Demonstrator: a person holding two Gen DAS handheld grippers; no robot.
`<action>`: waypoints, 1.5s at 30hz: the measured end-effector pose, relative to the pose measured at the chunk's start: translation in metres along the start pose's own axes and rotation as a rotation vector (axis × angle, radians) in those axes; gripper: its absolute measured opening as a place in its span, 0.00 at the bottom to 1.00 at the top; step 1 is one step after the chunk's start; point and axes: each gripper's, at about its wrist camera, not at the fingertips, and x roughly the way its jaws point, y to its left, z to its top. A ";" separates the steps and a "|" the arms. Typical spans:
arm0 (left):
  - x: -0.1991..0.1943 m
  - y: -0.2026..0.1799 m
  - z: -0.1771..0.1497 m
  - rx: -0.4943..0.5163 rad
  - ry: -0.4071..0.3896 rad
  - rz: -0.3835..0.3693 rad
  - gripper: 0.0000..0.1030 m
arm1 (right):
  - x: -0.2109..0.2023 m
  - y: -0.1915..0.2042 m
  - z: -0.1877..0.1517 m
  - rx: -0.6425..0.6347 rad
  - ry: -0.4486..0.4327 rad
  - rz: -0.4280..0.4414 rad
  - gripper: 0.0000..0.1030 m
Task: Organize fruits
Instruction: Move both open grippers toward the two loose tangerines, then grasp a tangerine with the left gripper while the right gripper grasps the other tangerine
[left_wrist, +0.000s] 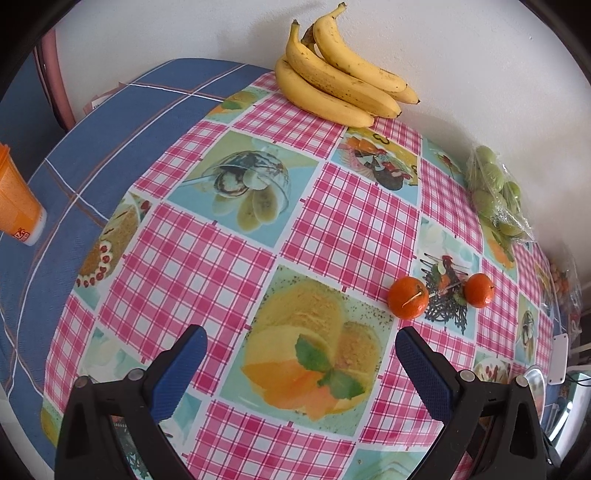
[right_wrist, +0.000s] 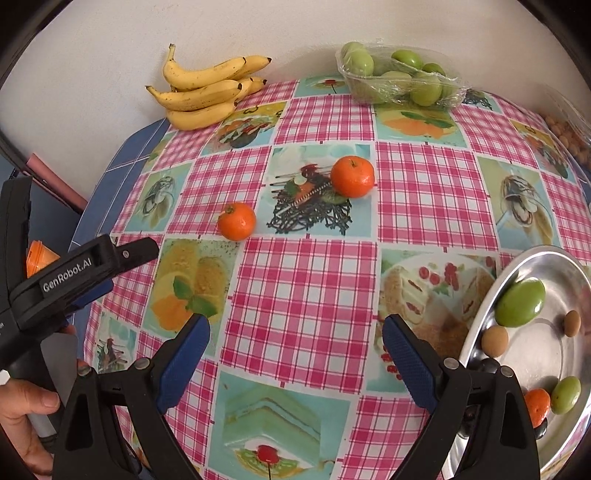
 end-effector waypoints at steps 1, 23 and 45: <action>0.000 -0.001 0.001 -0.001 -0.003 -0.003 1.00 | 0.000 0.000 0.002 0.002 -0.003 0.002 0.92; 0.018 0.001 0.030 -0.010 -0.050 -0.084 1.00 | 0.026 0.004 0.046 0.016 0.003 0.015 0.92; 0.045 -0.032 0.031 -0.012 0.031 -0.243 0.91 | 0.062 -0.033 0.090 0.072 -0.007 -0.112 0.64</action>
